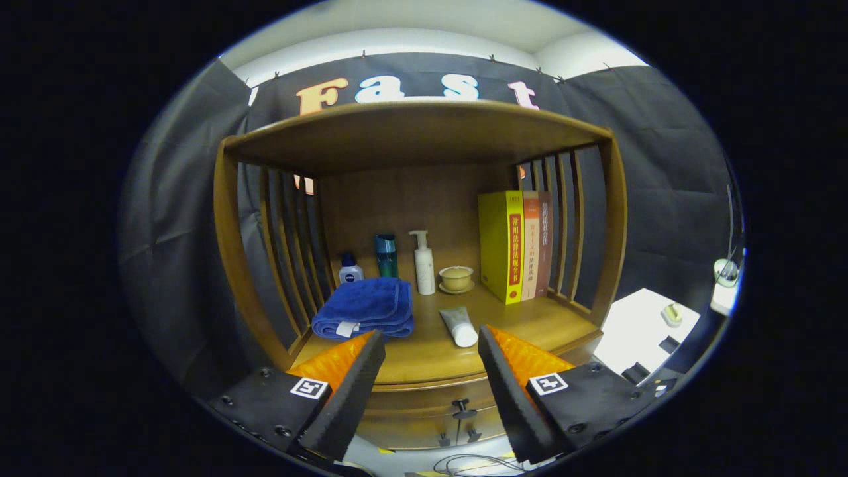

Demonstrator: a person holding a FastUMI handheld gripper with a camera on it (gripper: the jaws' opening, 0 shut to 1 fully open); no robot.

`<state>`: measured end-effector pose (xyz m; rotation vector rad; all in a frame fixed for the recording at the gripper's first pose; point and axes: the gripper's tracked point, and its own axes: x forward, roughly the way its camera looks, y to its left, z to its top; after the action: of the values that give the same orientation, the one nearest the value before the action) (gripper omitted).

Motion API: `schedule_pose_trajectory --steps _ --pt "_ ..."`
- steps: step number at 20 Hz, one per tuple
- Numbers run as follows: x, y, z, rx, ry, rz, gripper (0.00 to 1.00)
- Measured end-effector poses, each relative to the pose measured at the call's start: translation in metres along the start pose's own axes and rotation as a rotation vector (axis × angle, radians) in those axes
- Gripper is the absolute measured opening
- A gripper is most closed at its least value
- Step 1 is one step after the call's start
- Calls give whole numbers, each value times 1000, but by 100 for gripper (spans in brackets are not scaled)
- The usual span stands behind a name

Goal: Pull open the drawer, take out the items inside it, and place them on the countertop above the cabinet.

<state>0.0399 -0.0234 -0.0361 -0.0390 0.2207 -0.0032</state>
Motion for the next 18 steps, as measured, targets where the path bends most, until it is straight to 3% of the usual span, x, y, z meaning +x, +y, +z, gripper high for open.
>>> schedule_pose_trajectory --steps 6,18 --pt "-22 -1 35 -25 -60 -16 95" --pt "-31 2 29 -9 -63 -25 95"
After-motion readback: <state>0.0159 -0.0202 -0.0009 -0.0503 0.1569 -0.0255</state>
